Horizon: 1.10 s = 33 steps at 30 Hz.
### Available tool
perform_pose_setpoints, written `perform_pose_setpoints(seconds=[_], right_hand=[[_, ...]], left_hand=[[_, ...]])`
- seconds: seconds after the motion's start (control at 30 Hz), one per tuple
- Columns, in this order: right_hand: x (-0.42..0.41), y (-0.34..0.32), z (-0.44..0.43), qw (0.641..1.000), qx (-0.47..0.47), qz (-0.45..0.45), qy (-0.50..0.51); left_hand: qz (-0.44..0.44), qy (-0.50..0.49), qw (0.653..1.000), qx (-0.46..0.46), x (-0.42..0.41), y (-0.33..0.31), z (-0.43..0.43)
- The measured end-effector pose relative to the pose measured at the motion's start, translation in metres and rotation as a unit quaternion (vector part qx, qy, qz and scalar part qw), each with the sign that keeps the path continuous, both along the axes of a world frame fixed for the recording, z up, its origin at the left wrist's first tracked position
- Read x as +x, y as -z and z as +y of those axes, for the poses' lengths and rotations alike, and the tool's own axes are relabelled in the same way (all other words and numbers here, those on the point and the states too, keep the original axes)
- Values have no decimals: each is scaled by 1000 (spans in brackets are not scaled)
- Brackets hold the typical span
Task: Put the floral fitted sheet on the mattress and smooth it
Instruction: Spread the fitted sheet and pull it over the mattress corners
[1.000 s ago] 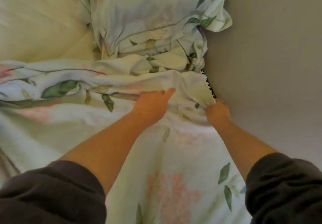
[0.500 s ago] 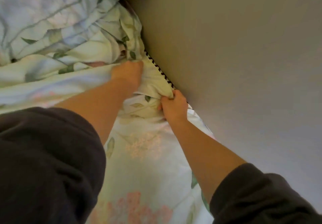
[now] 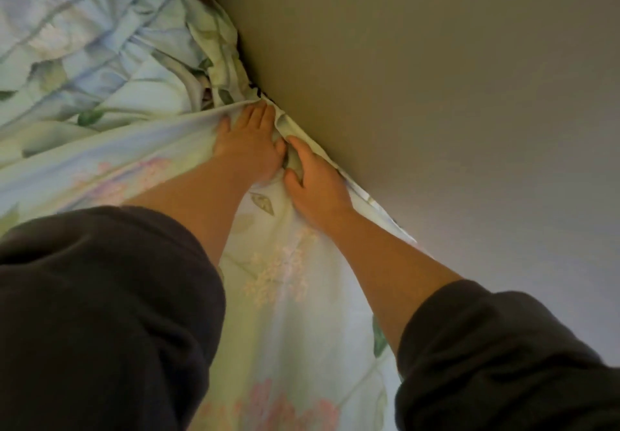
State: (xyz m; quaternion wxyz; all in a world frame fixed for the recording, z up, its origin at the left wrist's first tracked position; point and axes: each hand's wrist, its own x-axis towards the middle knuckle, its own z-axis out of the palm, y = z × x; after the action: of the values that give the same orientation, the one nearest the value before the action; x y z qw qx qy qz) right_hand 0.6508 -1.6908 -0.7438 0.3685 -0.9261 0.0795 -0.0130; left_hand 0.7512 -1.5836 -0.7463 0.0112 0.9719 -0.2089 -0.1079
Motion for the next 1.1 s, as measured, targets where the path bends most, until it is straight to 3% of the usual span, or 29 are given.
perform_pose_setpoints(seconds=[0.17,0.27,0.37,0.5,0.67,0.97,1.1], right_hand=[[-20,-8,-10,998,-46,34,-28],[-47,-8,-11,995,-96,24,-3],[-57,-5,-7,989,-132,50,41],[-52,2,0,970,-215,80,77],[-42,4,10,961,-233,104,103],[-49,2,21,949,-231,151,151],[-69,2,21,952,-242,110,151]], left_hand=[[27,31,998,50,-2,-20,12],[-46,148,987,49,-29,-29,20],[-42,255,964,69,-35,-38,23],[-19,209,968,141,-26,-38,-1],[-69,160,971,165,-28,-22,-20],[-72,187,959,201,-33,-23,-17],[-69,281,936,200,-47,-14,14]])
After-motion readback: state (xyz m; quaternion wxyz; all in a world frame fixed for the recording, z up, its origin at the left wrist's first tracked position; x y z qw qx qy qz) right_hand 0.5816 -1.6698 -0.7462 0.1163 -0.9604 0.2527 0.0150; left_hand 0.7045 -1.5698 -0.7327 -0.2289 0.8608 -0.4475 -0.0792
